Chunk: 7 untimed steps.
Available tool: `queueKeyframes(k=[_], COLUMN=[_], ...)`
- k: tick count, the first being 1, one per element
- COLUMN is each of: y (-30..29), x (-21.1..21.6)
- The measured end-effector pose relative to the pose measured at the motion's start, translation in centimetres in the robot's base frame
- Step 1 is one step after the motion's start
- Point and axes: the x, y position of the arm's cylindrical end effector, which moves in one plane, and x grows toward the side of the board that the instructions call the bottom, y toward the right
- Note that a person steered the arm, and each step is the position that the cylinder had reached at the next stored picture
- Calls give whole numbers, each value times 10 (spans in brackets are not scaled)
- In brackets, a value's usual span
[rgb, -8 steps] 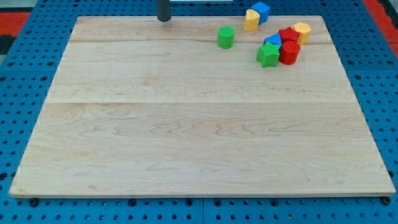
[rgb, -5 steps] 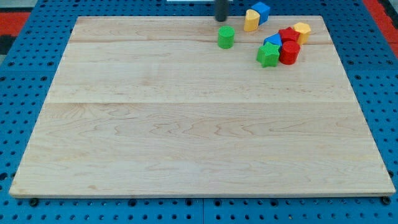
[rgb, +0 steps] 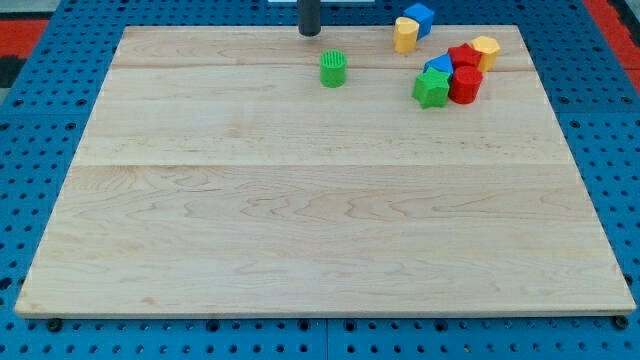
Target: Push the yellow heart into the group of the blocks
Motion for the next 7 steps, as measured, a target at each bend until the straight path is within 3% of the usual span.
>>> queueKeyframes(k=[1, 3, 4, 5, 6, 7], y=[27, 139, 148, 135, 69, 51], x=[0, 16, 32, 33, 19, 0])
